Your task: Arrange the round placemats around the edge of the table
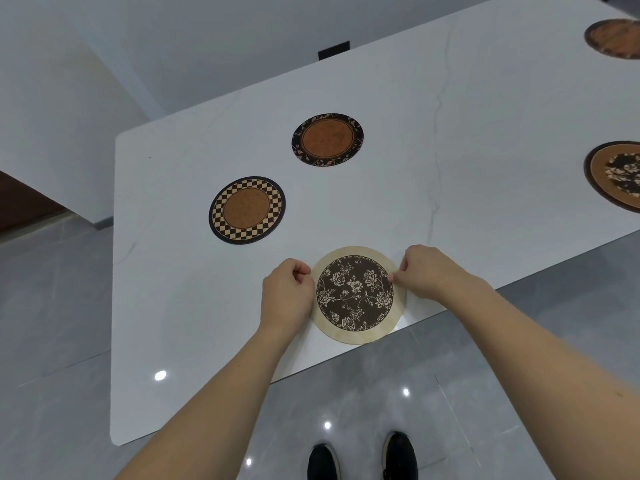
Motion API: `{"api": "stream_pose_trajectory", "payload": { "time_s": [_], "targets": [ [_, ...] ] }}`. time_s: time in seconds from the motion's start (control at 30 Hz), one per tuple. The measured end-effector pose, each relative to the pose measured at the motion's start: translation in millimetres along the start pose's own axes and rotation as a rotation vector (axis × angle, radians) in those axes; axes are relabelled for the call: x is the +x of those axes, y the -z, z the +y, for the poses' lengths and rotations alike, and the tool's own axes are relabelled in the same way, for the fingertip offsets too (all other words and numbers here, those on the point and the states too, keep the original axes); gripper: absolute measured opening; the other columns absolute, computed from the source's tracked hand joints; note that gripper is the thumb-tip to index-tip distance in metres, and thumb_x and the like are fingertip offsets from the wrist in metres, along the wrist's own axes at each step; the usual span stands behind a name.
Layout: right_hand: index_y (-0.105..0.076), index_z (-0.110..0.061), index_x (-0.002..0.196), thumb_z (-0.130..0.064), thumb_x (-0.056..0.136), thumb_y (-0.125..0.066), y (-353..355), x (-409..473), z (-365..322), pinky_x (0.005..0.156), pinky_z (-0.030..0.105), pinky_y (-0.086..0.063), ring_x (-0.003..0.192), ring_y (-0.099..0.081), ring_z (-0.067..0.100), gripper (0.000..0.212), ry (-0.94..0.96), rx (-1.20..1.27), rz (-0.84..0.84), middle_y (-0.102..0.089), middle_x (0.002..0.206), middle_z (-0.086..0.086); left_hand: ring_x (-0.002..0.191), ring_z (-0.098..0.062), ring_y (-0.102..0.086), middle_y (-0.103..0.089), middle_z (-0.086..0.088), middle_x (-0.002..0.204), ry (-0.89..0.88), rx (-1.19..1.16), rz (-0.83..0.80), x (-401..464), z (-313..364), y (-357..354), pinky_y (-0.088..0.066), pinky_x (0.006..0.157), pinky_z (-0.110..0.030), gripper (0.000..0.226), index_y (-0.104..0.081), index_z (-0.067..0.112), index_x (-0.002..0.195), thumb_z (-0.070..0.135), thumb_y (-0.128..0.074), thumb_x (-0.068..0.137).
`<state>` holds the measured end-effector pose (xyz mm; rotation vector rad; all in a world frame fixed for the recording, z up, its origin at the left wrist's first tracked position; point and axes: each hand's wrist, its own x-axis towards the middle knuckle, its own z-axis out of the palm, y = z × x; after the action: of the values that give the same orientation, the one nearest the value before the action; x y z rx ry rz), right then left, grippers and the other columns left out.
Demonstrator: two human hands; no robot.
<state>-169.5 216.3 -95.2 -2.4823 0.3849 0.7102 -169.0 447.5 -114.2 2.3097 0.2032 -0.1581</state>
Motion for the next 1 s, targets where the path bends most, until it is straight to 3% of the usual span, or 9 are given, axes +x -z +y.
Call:
{"api": "stream_pose_trajectory", "payload": {
  "time_s": [0.13, 0.3, 0.47, 0.53, 0.63, 0.7, 0.77, 0.87, 1.0],
  "targets": [
    [-0.058, -0.009, 0.094, -0.035, 0.086, -0.063, -3, 1, 1, 0.067, 0.030, -0.040, 0.091, -0.059, 0.028, 0.027, 0.011, -0.002, 0.017, -0.063, 0.096, 0.010, 0.073, -0.001, -0.059, -0.065, 0.011, 0.076, 0.014, -0.013, 0.016, -1, 0, -1, -0.037, 0.060, -0.011, 0.015, -0.065, 0.023, 0.082, 0.011, -0.055, 0.080],
    [-0.058, -0.009, 0.095, -0.036, 0.085, -0.065, -4, 2, 2, 0.068, 0.030, -0.040, 0.093, -0.059, 0.028, 0.029, 0.005, 0.004, 0.019, -0.060, 0.095, 0.009, 0.074, -0.002, -0.059, -0.064, 0.011, 0.075, 0.029, -0.027, 0.043, 0, 0, -2, -0.038, 0.061, -0.012, 0.014, -0.065, 0.023, 0.081, 0.012, -0.057, 0.081],
    [-0.049, -0.012, 0.077, -0.033, 0.085, -0.063, -2, 0, -7, 0.061, 0.029, -0.037, 0.082, -0.053, 0.029, 0.027, -0.029, -0.092, 0.032, -0.052, 0.079, 0.006, 0.075, -0.007, -0.058, -0.064, 0.007, 0.078, -0.007, 0.037, 0.042, -4, 4, -2, -0.040, 0.063, -0.016, 0.013, -0.064, 0.018, 0.082, 0.011, -0.053, 0.084],
    [-0.051, -0.013, 0.087, -0.027, 0.085, -0.060, 1, -9, -19, 0.067, 0.029, -0.038, 0.086, -0.054, 0.030, 0.018, -0.046, -0.205, 0.117, -0.054, 0.088, 0.007, 0.078, -0.012, -0.059, -0.065, 0.005, 0.080, -0.018, 0.081, 0.021, -6, 8, 4, -0.044, 0.067, -0.023, 0.013, -0.064, 0.016, 0.084, 0.013, -0.051, 0.086],
    [-0.052, -0.007, 0.111, -0.023, 0.089, -0.049, 8, -27, -45, 0.073, 0.032, -0.036, 0.103, -0.054, 0.030, 0.027, 0.034, -0.293, 0.247, -0.055, 0.112, 0.011, 0.088, -0.019, -0.063, -0.068, 0.001, 0.090, -0.024, 0.158, -0.061, -9, 19, 28, -0.047, 0.072, -0.028, 0.019, -0.065, 0.014, 0.095, 0.022, -0.048, 0.093],
    [-0.049, -0.006, 0.119, -0.024, 0.093, -0.042, 16, -43, -68, 0.078, 0.034, -0.039, 0.108, -0.050, 0.030, 0.033, 0.145, -0.301, 0.249, -0.052, 0.120, 0.013, 0.107, -0.025, -0.059, -0.066, -0.008, 0.115, -0.052, 0.275, -0.089, -12, 24, 53, -0.044, 0.087, -0.032, 0.031, -0.061, 0.009, 0.118, 0.026, -0.043, 0.098],
    [-0.043, -0.007, 0.132, -0.026, 0.094, -0.039, 27, -61, -92, 0.096, 0.038, -0.040, 0.122, -0.043, 0.031, 0.042, 0.261, -0.316, 0.188, -0.046, 0.134, 0.014, 0.124, -0.024, -0.051, -0.055, -0.010, 0.136, -0.050, 0.319, -0.072, -19, 33, 83, -0.037, 0.100, -0.031, 0.042, -0.050, 0.007, 0.135, 0.029, -0.040, 0.101],
    [-0.026, -0.007, 0.148, -0.031, 0.097, -0.037, 44, -98, -130, 0.117, 0.040, -0.019, 0.144, -0.018, 0.030, 0.058, 0.379, -0.322, 0.125, -0.022, 0.156, 0.017, 0.130, -0.023, -0.045, -0.048, -0.008, 0.144, -0.029, 0.300, 0.001, -35, 51, 135, -0.035, 0.103, -0.031, 0.046, -0.043, 0.009, 0.141, 0.031, -0.040, 0.101],
    [-0.018, -0.007, 0.151, -0.033, 0.098, -0.037, 63, -152, -176, 0.119, 0.038, -0.010, 0.147, -0.009, 0.027, 0.062, 0.517, -0.306, 0.161, -0.012, 0.160, 0.014, 0.131, -0.026, -0.042, -0.045, -0.012, 0.144, -0.050, 0.334, 0.141, -65, 70, 207, -0.034, 0.104, -0.034, 0.045, -0.043, 0.005, 0.139, 0.028, -0.042, 0.101]
  ]
}}
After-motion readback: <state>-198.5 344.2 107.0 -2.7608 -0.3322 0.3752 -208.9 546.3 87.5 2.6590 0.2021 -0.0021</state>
